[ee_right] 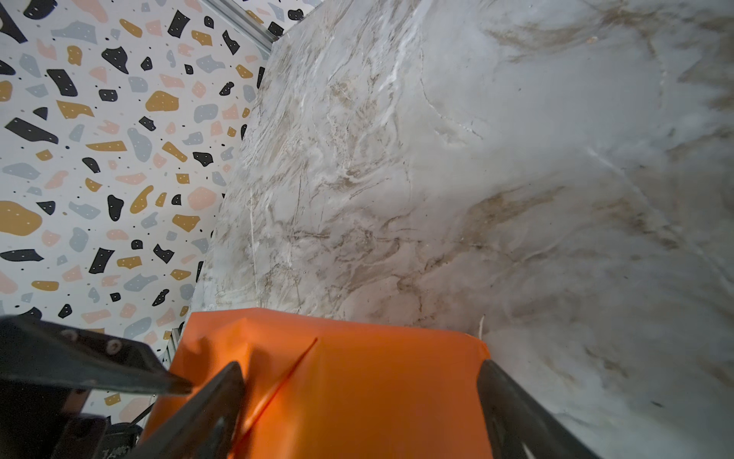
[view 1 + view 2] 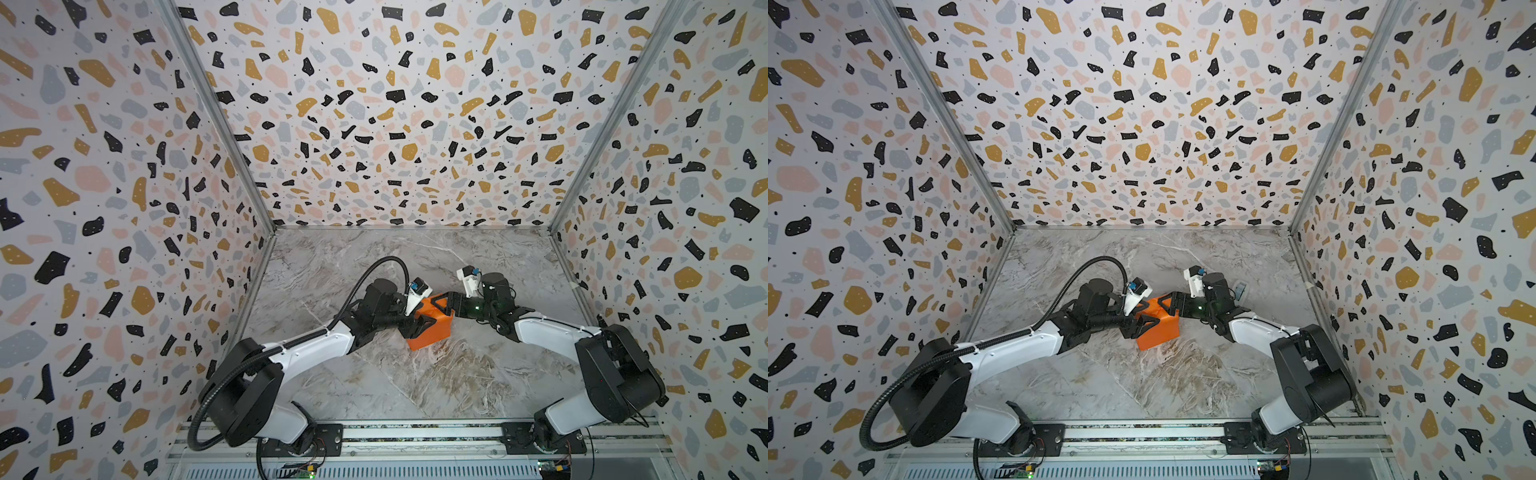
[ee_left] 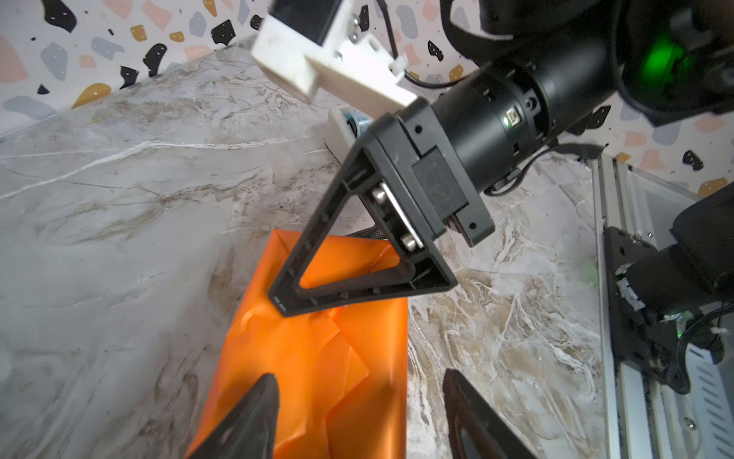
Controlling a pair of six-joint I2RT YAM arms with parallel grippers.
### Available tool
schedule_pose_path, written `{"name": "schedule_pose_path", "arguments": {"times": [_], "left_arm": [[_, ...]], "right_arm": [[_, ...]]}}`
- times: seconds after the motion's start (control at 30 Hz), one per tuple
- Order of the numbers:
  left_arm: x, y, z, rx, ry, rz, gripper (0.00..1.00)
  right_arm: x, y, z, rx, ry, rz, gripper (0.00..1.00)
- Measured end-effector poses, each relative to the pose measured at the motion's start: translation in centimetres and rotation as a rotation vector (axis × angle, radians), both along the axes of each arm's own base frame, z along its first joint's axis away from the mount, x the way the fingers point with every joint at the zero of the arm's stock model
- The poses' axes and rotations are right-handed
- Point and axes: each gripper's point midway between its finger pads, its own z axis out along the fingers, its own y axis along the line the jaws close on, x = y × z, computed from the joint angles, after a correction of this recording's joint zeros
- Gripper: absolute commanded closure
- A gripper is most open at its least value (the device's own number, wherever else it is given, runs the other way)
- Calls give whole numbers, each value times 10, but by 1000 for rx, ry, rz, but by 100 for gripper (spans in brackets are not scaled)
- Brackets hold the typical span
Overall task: Wrap a gift box in wrapping paper
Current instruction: Fold the wrapping paper for the gift box.
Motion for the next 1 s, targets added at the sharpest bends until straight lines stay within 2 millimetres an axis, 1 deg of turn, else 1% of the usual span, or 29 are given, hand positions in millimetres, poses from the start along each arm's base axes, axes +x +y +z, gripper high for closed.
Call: {"name": "schedule_pose_path", "arguments": {"times": [0.1,0.2,0.27,0.33,0.5,0.6,0.8,1.0], "left_arm": [[6,17,18,-46,-29,118,17],[20,40,30,-110,-6,282,14],[31,52,28,-140,34,371,12],[41,59,19,-150,87,436,11],[43,54,-21,-113,220,461,10],[40,49,-36,-101,279,449,10],[38,42,-42,-115,311,420,11],[36,41,-45,-133,302,407,12]], "right_arm": [[-4,-2,0,0,-9,1,9],[-6,-3,0,0,-14,2,9],[-7,-4,1,1,-18,1,9],[-8,-5,1,1,-22,-1,9],[-9,-6,2,0,-27,-3,9],[-9,-6,2,0,-27,-3,9],[-9,-6,2,0,-29,-2,9],[-10,-8,3,-3,-14,-2,5]]}}
